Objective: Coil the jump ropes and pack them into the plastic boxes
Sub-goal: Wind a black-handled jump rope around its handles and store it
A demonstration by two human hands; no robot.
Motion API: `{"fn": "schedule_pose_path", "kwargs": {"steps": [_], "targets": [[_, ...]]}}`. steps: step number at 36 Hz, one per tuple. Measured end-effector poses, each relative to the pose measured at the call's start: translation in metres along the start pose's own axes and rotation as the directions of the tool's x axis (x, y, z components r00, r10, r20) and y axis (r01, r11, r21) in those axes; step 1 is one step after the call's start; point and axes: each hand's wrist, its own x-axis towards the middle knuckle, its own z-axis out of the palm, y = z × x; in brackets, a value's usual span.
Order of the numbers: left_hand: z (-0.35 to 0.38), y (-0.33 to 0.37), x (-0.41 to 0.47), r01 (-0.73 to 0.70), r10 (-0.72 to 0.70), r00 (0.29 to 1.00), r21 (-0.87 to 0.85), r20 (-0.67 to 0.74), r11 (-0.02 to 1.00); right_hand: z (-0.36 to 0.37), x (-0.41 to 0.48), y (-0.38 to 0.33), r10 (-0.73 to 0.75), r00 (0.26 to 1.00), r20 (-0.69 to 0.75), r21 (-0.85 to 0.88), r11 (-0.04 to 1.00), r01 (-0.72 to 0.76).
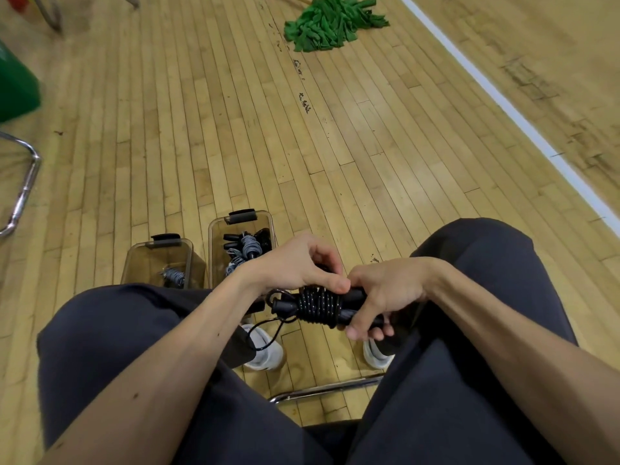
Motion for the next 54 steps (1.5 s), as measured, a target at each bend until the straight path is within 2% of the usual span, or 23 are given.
{"fn": "schedule_pose_path", "kwargs": {"steps": [4,8,13,19,21,24,27,31,38,44,50,54], "targets": [[-0.003,-0.003,0.002,0.058,-0.051,0.994,-0.064,0.096,0.996,0.004,0.005,0.001,-0.051,0.999,-0.017,0.042,0.998,0.052],[-0.008,-0.007,0.003,0.085,-0.072,0.995,-0.188,0.074,0.978,0.003,0.003,0.000,-0.099,0.990,-0.097,0.098,0.989,0.108],[-0.012,-0.011,0.005,0.113,-0.084,0.993,-0.457,0.082,0.882,0.000,0.002,-0.004,-0.159,0.971,-0.178,0.135,0.974,0.184],[-0.011,-0.015,0.005,0.132,-0.112,0.991,-0.580,0.070,0.804,0.003,0.004,-0.006,-0.156,0.950,-0.269,0.200,0.956,0.214],[-0.008,-0.010,0.002,0.125,-0.132,0.991,-0.619,0.035,0.776,0.003,0.003,-0.007,-0.171,0.930,-0.324,0.236,0.938,0.255],[-0.003,-0.012,0.001,0.142,-0.254,0.965,-0.697,-0.059,0.703,0.001,0.001,-0.008,-0.185,0.882,-0.434,0.277,0.904,0.327],[0.006,-0.009,0.004,0.195,-0.320,0.942,-0.616,-0.098,0.764,-0.001,0.001,-0.011,-0.184,0.831,-0.526,0.294,0.877,0.381],[0.010,-0.011,0.009,0.212,-0.361,0.921,-0.594,-0.144,0.776,-0.003,0.005,-0.009,-0.133,0.804,-0.580,0.269,0.900,0.343],[0.013,-0.008,0.008,0.201,-0.327,0.928,-0.500,-0.178,0.842,-0.006,0.009,-0.007,-0.038,0.716,-0.698,0.228,0.935,0.272],[0.017,-0.009,0.005,0.228,-0.300,0.947,-0.424,-0.112,0.876,-0.014,0.011,-0.003,0.027,0.588,-0.809,0.220,0.940,0.260],[0.021,-0.007,0.003,0.269,-0.286,0.954,-0.168,-0.090,0.948,-0.020,0.016,0.005,0.060,0.522,-0.851,0.144,0.982,0.121],[0.018,-0.006,0.000,0.261,-0.247,0.956,0.079,-0.156,0.962,-0.020,0.018,0.008,0.075,0.535,-0.841,0.121,0.991,0.051]]}}
